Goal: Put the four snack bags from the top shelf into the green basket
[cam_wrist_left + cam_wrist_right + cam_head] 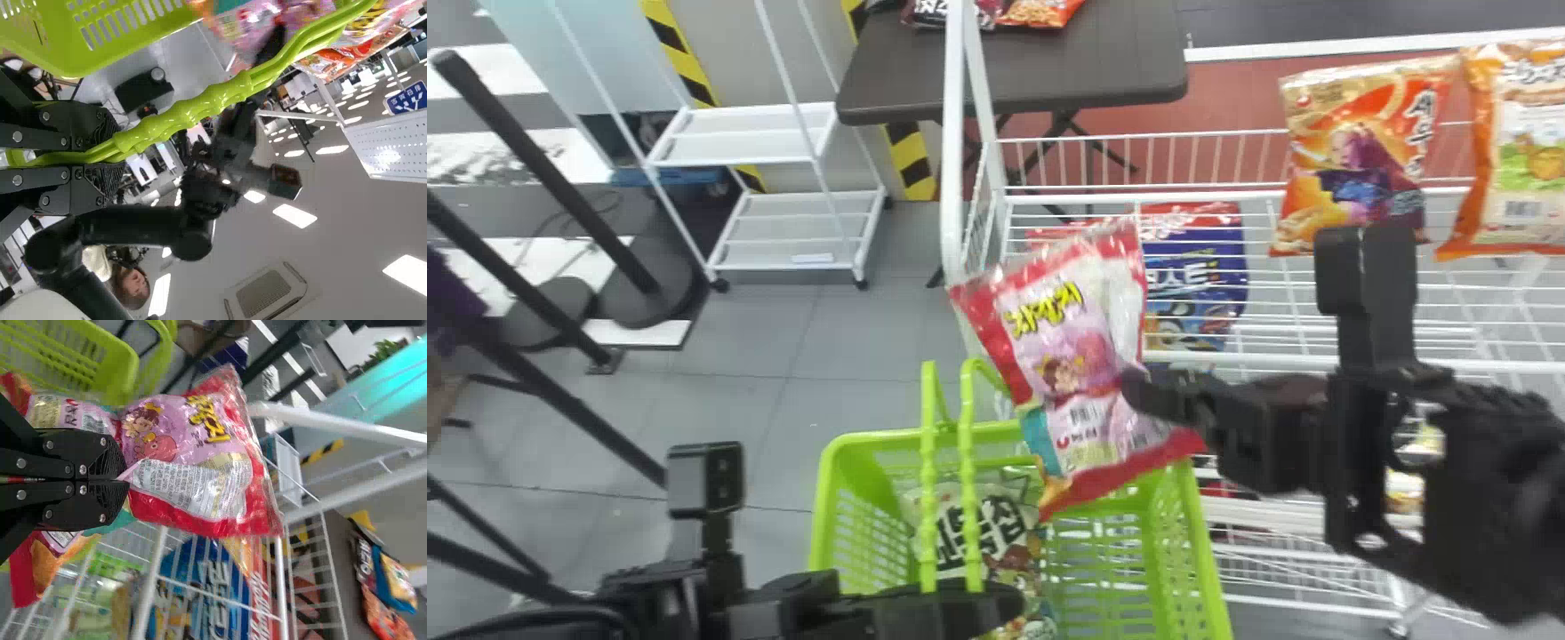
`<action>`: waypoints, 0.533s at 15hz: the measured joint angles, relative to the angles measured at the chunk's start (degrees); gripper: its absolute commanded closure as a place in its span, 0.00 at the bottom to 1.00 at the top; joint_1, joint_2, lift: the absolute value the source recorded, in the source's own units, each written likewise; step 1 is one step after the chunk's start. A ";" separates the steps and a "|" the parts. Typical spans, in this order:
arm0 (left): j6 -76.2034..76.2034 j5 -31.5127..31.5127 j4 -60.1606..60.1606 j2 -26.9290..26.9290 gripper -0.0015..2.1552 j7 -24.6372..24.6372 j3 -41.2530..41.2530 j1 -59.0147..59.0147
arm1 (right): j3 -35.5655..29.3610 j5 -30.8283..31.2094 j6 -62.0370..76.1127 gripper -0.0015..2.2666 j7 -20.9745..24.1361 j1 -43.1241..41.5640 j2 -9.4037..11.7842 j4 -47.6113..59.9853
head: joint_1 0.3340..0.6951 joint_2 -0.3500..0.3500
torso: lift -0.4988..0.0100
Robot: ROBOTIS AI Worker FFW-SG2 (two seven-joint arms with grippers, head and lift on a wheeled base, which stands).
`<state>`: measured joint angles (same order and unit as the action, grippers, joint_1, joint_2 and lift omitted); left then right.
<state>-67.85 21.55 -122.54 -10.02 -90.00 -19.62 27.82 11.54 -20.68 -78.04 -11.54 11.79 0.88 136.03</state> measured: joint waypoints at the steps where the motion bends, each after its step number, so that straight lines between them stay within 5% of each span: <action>1: -0.05 -0.05 0.10 0.00 1.00 0.00 0.00 -0.16 | 0.79 -0.03 -3.79 0.99 0.02 0.88 0.00 1.57 | 1.00 0.93 | 0.98; 4: -0.34 -0.10 0.28 0.04 1.00 0.00 0.08 -0.86 | 3.79 0.75 -9.67 0.99 0.22 2.99 0.33 3.02 | 1.00 1.00 | 0.98; 5: -0.38 -0.21 0.28 0.07 1.00 0.00 0.37 -1.15 | 4.88 1.39 -10.35 0.90 0.47 3.18 0.70 2.61 | 1.00 1.00 | 0.98; 6: -0.40 -0.37 0.28 0.12 1.00 0.00 0.69 -1.39 | 5.62 2.09 -11.30 0.60 0.55 2.96 0.99 2.34 | 1.00 1.00 | 0.98; 7: -0.44 -0.48 0.28 0.16 1.00 0.00 0.86 -1.49 | 5.93 2.55 -11.65 0.06 0.56 2.41 1.25 2.29 | 1.00 1.00 | 0.98; 8: -0.47 -0.60 0.29 0.17 1.00 0.00 0.95 -1.52 | 5.99 2.83 -11.82 0.00 0.56 1.70 1.67 2.29 | 1.00 1.00 | 0.98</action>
<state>-68.33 20.95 -122.25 -9.85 -90.00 -18.67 26.30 17.53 -17.85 -89.86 -10.98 13.49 2.55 138.32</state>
